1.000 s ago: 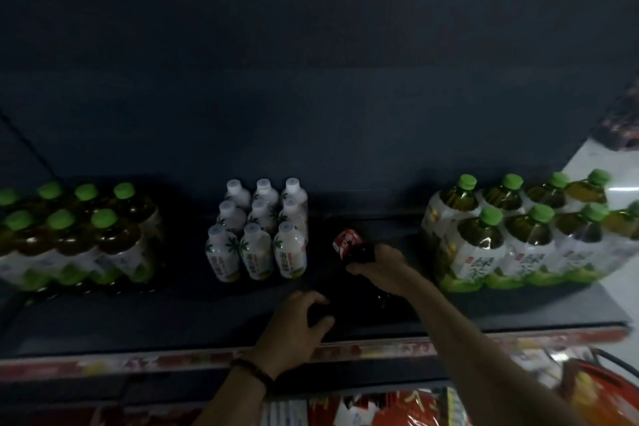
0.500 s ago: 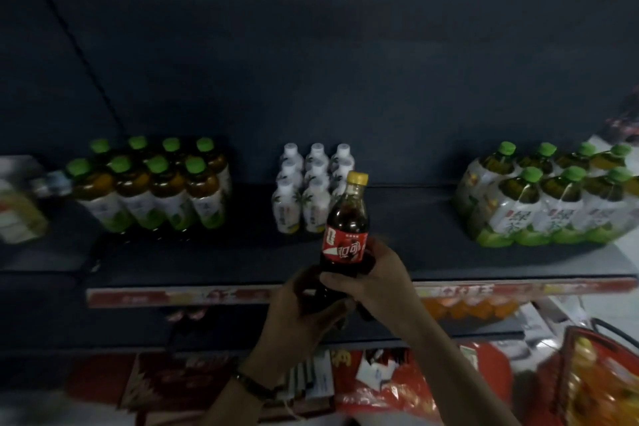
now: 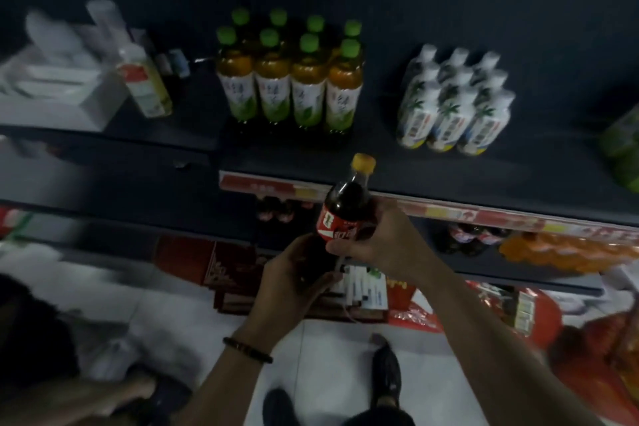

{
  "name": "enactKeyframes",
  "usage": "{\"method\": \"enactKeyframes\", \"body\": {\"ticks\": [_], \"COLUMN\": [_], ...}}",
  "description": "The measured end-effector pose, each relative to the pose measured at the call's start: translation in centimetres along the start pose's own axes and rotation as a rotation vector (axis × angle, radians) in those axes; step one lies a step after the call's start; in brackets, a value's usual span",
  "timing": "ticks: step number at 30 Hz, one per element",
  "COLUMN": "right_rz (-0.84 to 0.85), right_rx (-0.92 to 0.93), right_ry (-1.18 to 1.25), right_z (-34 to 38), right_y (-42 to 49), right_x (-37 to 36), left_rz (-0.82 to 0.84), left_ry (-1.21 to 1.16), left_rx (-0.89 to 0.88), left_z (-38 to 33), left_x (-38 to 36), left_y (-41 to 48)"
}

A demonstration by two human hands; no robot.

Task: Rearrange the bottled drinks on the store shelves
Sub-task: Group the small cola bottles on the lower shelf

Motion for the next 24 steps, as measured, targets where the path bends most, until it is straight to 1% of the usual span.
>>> {"method": "enactKeyframes", "body": {"ticks": [3,6,9,10,12,13,15,19,22,24], "right_rz": [-0.015,-0.052,-0.046,-0.053,-0.066,-0.069,-0.098,-0.191,-0.255,-0.299], "right_rx": [0.004,-0.001,-0.007,-0.010,-0.038,-0.067,-0.092,0.072,0.077,0.096], "right_ry": [-0.023,-0.026,-0.085,-0.111,-0.142,-0.134,-0.094,-0.056,-0.022,0.003], "right_z": [-3.1,-8.4,-14.3,-16.4,-20.0,-21.7,-24.5,-27.6,-29.2,-29.8], "right_y": [1.1,2.5,3.9,4.8,7.0,8.5,11.9,17.7,20.7,22.2], "right_x": [-4.5,-8.5,-12.1,-13.3,-15.6,-16.8,-18.9,-21.8,-23.4,-24.3], "left_rz": [0.081,0.071,0.071,0.074,0.055,0.042,0.019,0.009,-0.019,-0.064], "left_ry": [0.077,0.221,0.244,0.246,0.275,0.288,0.345,0.336,0.226,0.248], "left_rx": [0.105,0.189,0.423,0.479,0.529,0.540,0.498,0.365,0.375,0.408], "left_z": [6.5,13.2,21.7,24.4,28.8,30.0,31.4,34.2,38.4,42.2], "left_x": [0.8,1.8,2.7,2.9,2.9,2.6,1.5,-0.6,-0.6,-0.2], "left_y": [0.7,1.9,3.5,4.3,6.4,7.8,11.0,16.5,19.4,21.0]}}
Point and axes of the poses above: each hand's wrist, its own y-axis towards the middle knuckle, its own x-axis out of the back of the hand, z = x × y, the point moved 6 cm from there along y, towards the middle knuckle, and after that the axes turned 12 degrees about -z, right-handed, at the moved point
